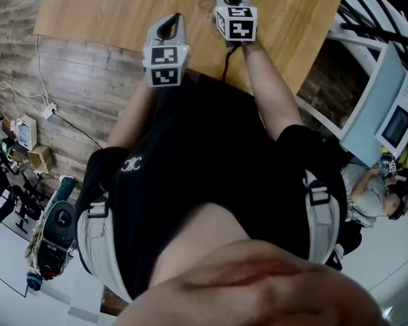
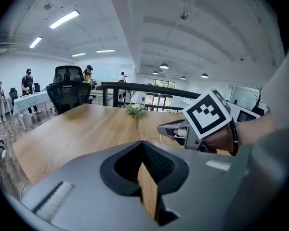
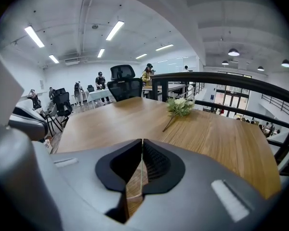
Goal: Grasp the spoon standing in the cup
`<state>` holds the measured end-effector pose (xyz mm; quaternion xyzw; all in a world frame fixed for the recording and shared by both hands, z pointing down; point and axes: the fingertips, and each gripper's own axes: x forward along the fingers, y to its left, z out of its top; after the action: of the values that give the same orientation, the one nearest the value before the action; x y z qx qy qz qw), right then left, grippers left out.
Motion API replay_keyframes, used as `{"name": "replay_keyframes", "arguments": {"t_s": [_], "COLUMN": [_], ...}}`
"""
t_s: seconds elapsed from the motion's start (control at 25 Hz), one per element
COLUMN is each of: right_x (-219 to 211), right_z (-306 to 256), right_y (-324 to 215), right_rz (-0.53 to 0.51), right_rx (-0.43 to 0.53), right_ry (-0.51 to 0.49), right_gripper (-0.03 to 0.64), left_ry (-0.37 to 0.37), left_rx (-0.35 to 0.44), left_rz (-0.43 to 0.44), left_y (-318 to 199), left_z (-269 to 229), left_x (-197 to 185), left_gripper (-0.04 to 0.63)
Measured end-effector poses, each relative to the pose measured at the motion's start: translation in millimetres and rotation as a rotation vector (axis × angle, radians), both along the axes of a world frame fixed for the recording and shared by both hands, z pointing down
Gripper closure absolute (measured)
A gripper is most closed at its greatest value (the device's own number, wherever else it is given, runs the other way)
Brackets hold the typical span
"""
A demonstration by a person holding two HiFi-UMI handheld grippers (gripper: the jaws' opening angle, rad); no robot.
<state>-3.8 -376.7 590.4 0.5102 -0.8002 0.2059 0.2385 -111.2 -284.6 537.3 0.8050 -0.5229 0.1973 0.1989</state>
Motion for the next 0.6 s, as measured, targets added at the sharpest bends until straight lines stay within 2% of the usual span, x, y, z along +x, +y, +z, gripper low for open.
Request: {"name": "replay_keyframes", "arguments": {"t_s": [0.6], "right_x": [14], "right_z": [-44], "right_y": [18], "right_rz": [0.056], "right_rx": [0.128], "right_ry": [-0.061], "right_gripper": [0.607], "left_ry": [0.024], "left_rx": [0.013], "left_rz": [0.031], "left_y": [-3], "left_z": [-2], "left_x": [13], "left_gripper": [0.583]}}
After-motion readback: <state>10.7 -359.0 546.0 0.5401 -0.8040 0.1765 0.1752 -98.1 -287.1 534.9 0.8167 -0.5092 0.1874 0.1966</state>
